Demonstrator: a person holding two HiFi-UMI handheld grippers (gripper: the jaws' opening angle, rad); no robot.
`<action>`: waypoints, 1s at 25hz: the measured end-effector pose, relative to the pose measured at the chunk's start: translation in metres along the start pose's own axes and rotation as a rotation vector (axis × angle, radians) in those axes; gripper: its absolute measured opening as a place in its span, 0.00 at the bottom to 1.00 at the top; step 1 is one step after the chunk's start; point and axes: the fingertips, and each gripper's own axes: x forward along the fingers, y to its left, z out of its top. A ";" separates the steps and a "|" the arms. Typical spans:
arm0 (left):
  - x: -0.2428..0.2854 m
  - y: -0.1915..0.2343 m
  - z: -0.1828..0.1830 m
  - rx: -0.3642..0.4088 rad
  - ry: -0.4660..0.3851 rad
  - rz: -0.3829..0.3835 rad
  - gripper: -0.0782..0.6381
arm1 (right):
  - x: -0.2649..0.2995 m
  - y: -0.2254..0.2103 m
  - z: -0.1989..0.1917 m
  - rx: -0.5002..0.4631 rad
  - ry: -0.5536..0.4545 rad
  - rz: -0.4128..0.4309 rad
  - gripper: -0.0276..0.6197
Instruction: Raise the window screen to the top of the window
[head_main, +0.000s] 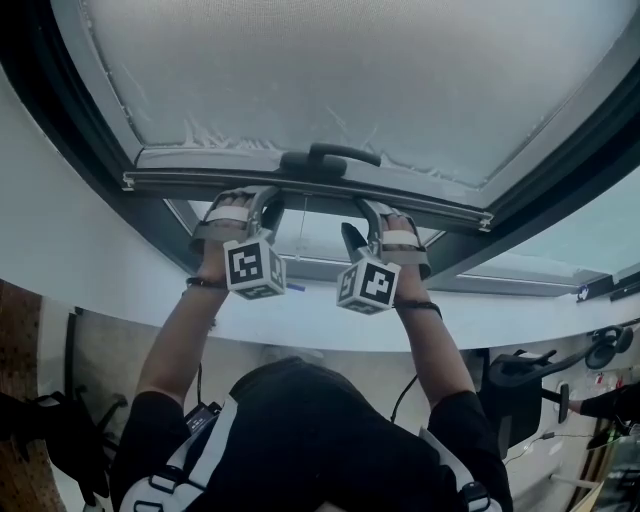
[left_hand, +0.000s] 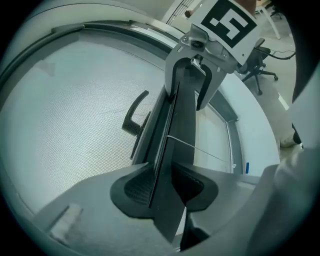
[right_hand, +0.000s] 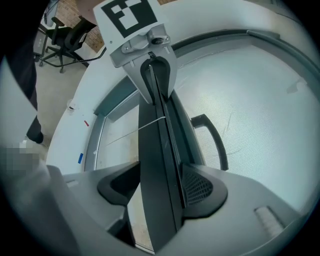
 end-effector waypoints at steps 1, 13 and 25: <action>0.000 -0.001 0.000 0.005 0.006 0.001 0.27 | 0.000 0.002 0.000 -0.024 0.017 0.006 0.45; 0.002 0.001 -0.002 0.015 0.042 -0.031 0.28 | 0.004 -0.003 0.004 -0.021 0.031 0.002 0.45; 0.002 -0.005 0.003 0.035 0.046 -0.055 0.28 | 0.008 0.005 0.039 -0.074 0.025 0.014 0.45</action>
